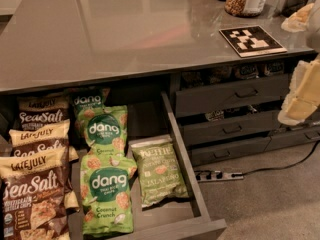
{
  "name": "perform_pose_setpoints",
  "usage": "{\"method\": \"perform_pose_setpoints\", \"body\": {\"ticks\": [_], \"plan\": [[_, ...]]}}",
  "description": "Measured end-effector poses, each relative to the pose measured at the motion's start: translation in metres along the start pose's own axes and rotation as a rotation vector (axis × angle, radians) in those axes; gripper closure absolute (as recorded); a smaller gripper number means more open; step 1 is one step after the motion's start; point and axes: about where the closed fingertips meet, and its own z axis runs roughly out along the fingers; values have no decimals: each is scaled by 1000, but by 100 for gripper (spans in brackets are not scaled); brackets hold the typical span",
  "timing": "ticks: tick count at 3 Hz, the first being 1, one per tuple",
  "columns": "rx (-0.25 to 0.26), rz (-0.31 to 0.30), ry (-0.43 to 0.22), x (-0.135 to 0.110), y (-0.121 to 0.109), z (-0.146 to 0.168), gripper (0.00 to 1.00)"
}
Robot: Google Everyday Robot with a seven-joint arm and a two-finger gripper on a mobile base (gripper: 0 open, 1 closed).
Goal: Pick green jalapeno chip bag from top drawer and place on counter
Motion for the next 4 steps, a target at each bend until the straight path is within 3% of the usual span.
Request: {"method": "perform_pose_setpoints", "body": {"ticks": [1, 2, 3, 4], "plan": [[0, 0, 0, 0, 0, 0, 0], [-12, 11, -52, -16, 3, 25, 0], [-34, 35, -133, -54, 11, 77, 0], [5, 34, -153, -60, 3, 77, 0]]}}
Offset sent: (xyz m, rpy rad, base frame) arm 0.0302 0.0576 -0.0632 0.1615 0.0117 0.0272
